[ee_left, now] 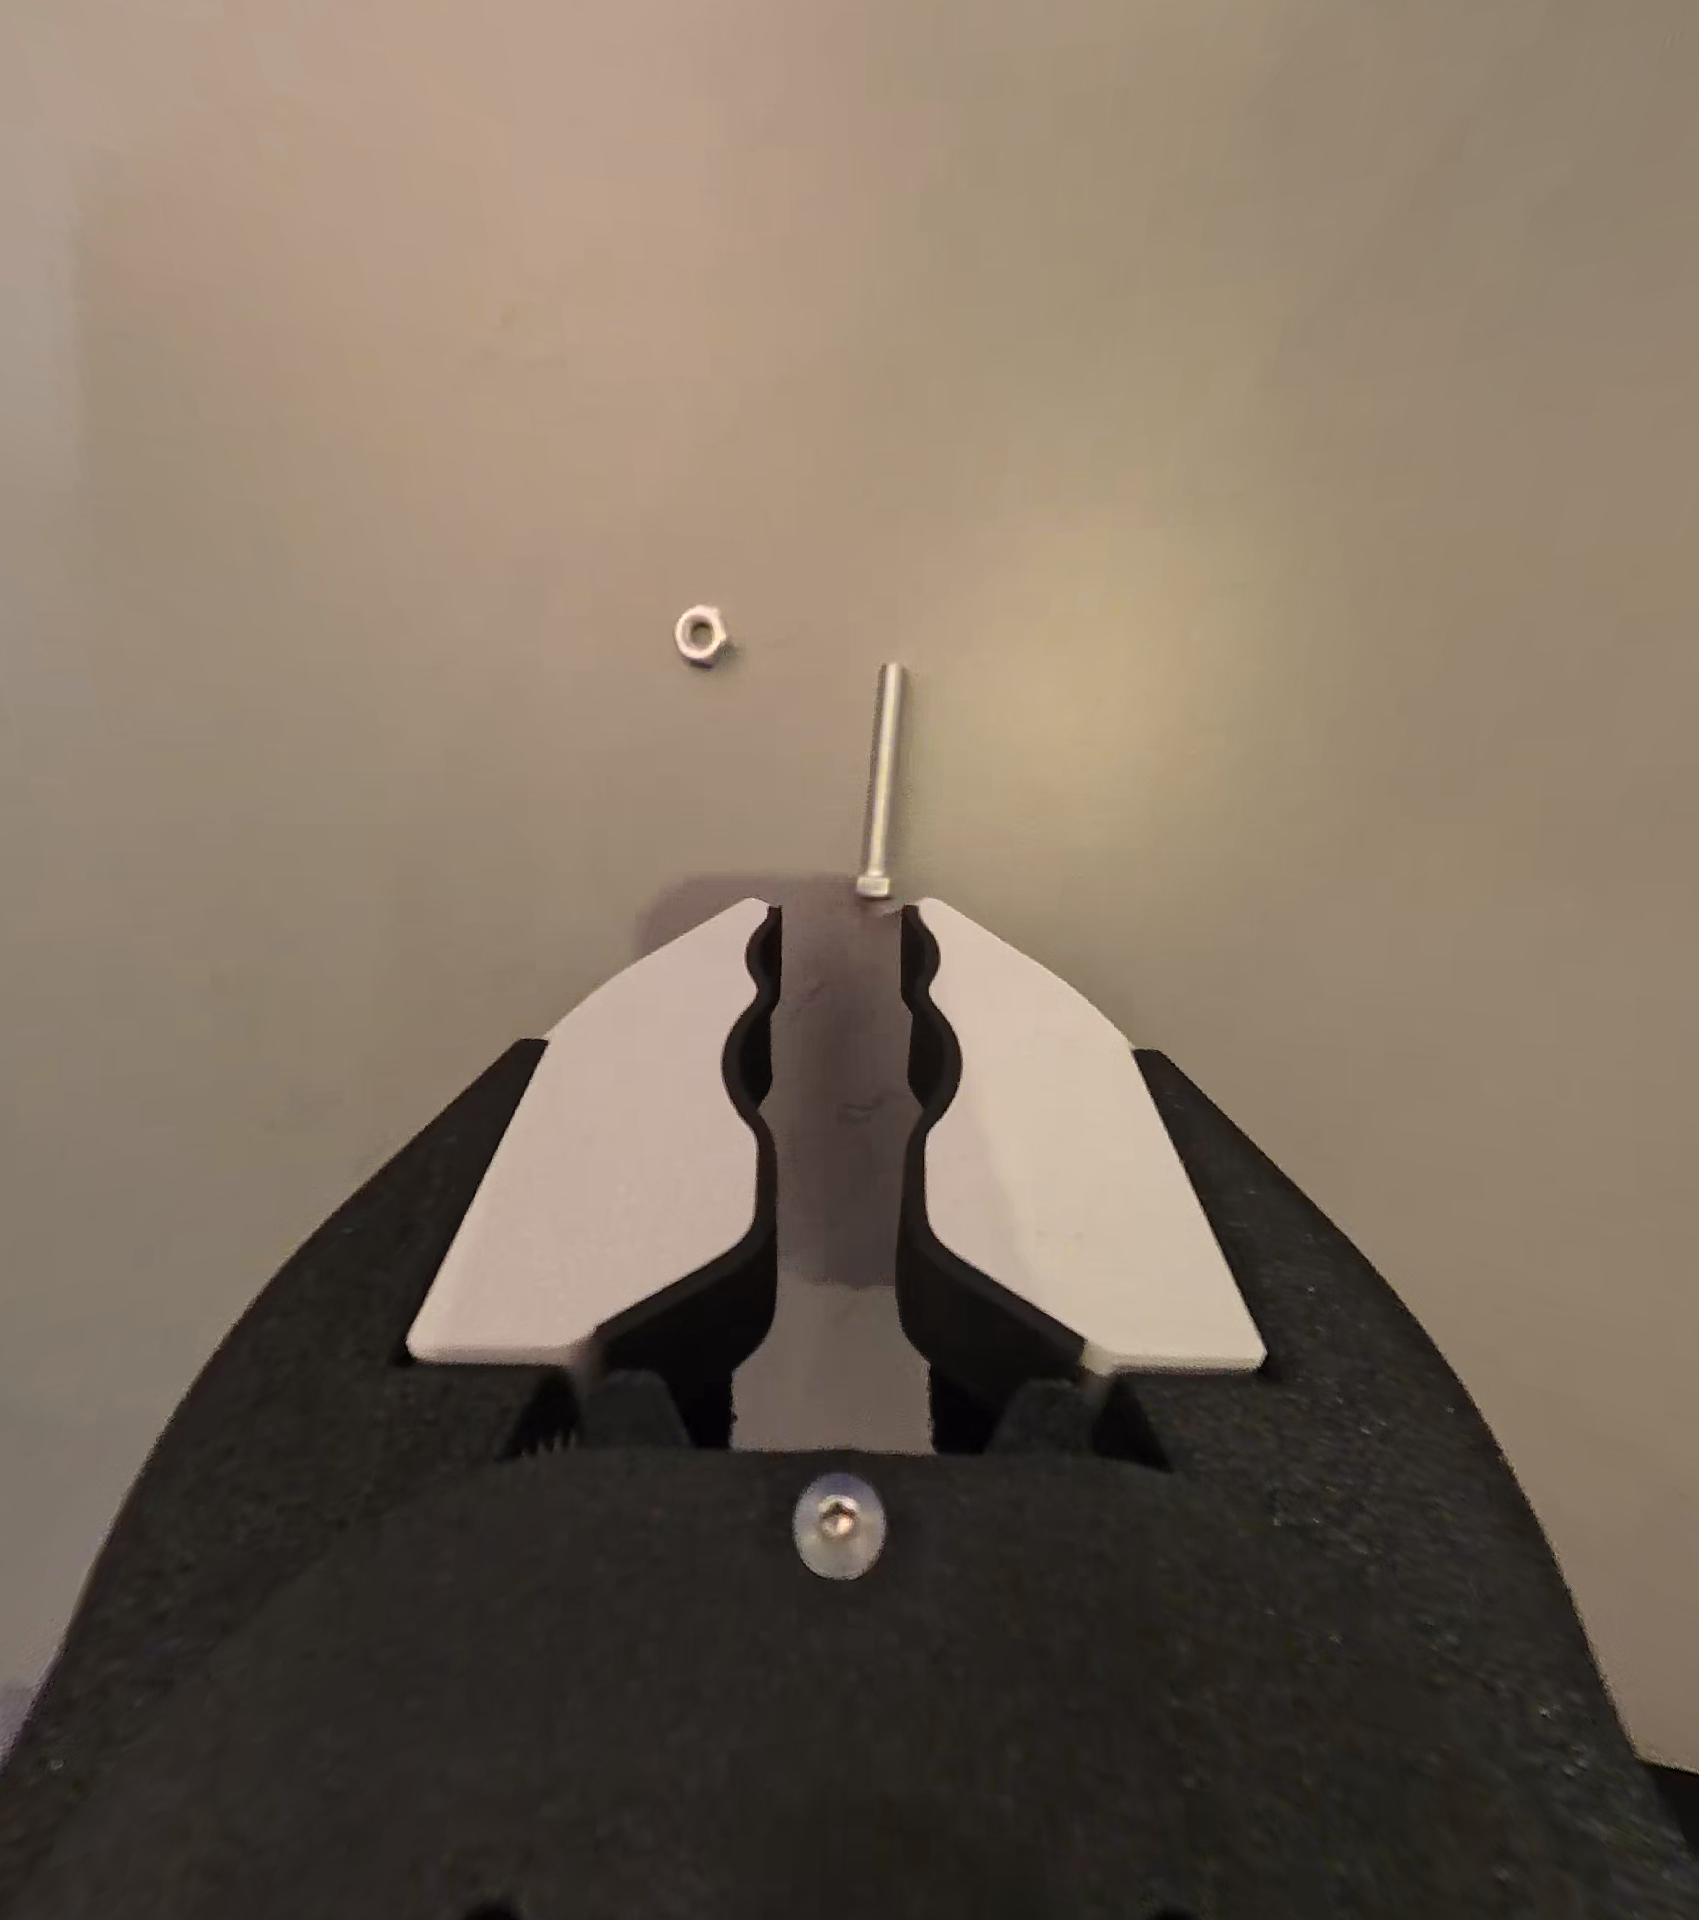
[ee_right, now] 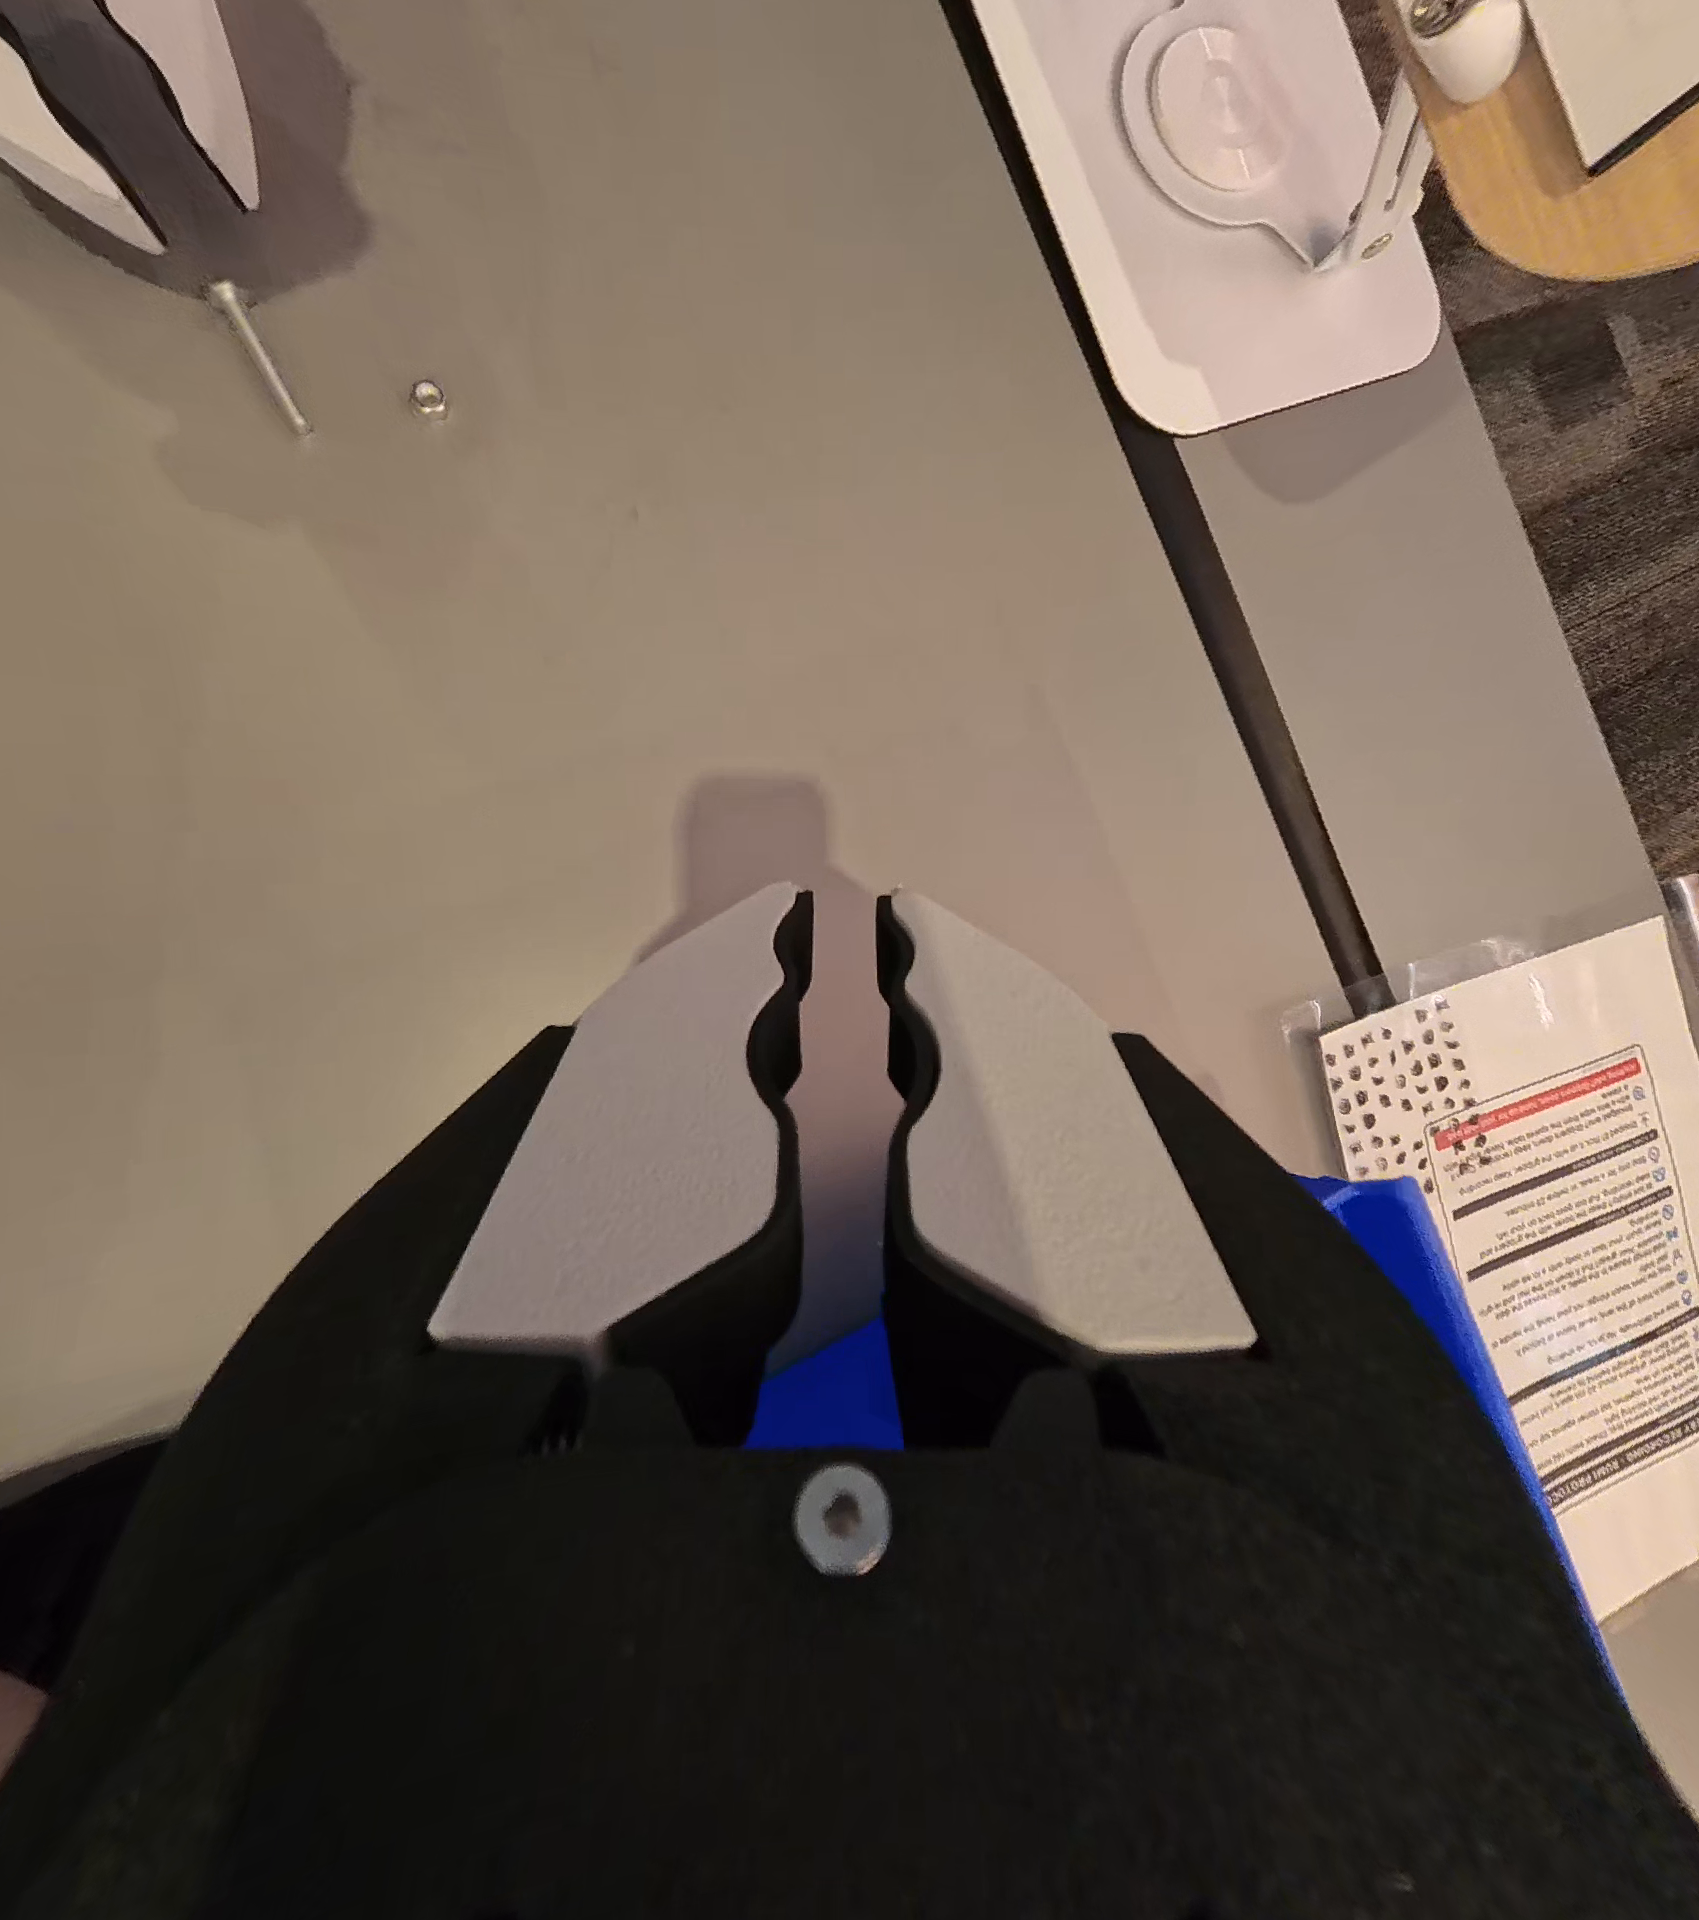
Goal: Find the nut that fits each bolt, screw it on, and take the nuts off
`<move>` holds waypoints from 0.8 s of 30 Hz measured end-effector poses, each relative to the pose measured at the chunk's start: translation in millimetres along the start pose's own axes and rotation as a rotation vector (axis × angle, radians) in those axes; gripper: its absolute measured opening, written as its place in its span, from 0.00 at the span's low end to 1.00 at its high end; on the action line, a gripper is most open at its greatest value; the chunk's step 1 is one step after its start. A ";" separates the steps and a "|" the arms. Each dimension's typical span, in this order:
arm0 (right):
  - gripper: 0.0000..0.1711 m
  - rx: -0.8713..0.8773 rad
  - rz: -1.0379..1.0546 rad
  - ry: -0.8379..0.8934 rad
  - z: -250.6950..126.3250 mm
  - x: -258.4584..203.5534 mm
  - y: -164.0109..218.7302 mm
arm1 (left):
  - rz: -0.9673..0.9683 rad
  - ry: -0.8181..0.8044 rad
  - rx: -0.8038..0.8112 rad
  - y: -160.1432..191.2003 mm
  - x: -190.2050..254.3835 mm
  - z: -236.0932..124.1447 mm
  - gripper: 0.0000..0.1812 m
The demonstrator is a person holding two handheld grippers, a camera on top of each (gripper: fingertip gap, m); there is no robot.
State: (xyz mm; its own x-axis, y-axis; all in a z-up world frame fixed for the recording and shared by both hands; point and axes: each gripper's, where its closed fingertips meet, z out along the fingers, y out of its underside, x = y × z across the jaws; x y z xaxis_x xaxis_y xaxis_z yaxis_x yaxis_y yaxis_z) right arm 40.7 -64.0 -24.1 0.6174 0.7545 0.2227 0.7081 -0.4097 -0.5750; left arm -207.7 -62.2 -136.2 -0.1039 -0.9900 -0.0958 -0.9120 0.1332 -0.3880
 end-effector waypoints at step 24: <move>0.07 -0.022 0.007 -0.006 1.3 0.0 5.8 | 0.031 0.058 -0.197 -5.6 6.3 23.7 0.10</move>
State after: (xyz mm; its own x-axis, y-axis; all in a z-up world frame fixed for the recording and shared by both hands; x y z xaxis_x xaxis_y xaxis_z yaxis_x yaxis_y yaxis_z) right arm 44.3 -65.7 -28.4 0.6200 0.7547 0.2144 0.7116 -0.4258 -0.5589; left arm -193.8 -68.0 -156.3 -0.1510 -0.9873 -0.0500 -0.9673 0.1580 -0.1982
